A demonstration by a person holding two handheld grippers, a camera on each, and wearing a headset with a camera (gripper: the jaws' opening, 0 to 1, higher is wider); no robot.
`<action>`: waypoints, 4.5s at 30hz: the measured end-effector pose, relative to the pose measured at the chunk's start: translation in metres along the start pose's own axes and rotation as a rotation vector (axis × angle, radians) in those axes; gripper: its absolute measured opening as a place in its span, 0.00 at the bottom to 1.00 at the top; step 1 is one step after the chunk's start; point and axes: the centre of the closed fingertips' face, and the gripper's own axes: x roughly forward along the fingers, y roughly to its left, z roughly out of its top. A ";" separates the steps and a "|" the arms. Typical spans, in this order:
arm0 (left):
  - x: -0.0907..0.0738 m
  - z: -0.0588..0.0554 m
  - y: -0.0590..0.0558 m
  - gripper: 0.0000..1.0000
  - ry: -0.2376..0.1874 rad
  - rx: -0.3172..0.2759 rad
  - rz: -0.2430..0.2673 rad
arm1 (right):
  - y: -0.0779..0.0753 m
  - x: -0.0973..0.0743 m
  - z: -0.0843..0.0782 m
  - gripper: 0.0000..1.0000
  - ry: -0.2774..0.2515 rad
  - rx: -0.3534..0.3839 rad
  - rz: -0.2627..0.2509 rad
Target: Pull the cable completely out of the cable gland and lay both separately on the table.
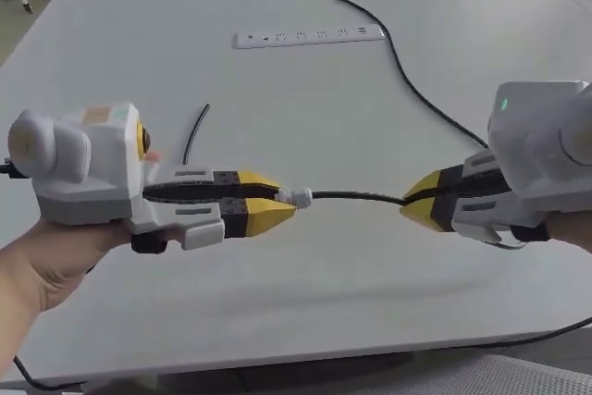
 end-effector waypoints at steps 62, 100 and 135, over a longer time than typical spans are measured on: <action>0.007 0.001 -0.010 0.15 0.013 0.024 0.004 | 0.047 0.027 0.064 0.03 -0.047 -0.242 0.148; 0.001 0.001 0.004 0.15 0.003 0.017 0.022 | 0.004 -0.001 0.011 0.00 -0.005 -0.039 0.000; 0.006 -0.003 0.004 0.15 0.022 0.015 0.031 | -0.004 -0.006 -0.024 0.12 0.042 0.068 -0.045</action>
